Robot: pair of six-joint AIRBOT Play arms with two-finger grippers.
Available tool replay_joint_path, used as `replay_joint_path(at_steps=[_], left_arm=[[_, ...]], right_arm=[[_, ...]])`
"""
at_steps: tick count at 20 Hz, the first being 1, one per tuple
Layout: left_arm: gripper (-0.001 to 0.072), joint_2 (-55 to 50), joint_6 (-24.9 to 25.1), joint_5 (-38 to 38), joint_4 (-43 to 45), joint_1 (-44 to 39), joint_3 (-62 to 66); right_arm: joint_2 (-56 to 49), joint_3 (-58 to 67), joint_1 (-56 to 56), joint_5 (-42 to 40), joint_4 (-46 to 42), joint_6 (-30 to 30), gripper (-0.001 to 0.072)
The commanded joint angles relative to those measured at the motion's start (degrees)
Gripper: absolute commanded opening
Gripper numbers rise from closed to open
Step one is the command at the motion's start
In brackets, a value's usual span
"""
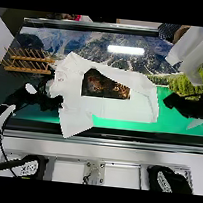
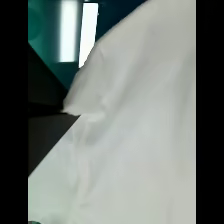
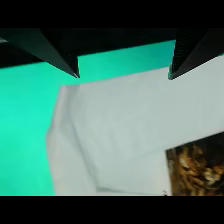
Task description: Fold the clothes and pants, and hang the long-sleeved shirts on hangers.
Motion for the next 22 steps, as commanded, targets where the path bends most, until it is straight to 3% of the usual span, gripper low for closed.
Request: replay_joint_path(at_steps=[1,5,9,13,22], left_arm=[[0.0008,3.6,2.7,-0.7,0.3,0.1,1.1],[0.0008,9.3,3.5,-4.0,5.3,3.7,1.1],[0.0008,12.7,3.3,-6.4,10.6,10.8,-0.2],[0.0008,13.5,3.3,-6.2,10.5,15.4,-4.6],[0.0009,13.6,3.4,-6.3,10.2,15.6,-6.6]], right_arm=[[-1.1,-11.6,-10.4,0.5,-0.4,3.4,0.0611],[-6.4,-24.5,-20.3,-6.1,4.5,5.7,0.0611],[-10.2,-26.3,-18.3,-11.0,11.9,1.7,0.061],[-11.4,-26.4,-11.0,-14.5,14.3,1.9,0.0609],[-16.9,-26.3,9.6,-16.5,15.1,1.9,0.0582]])
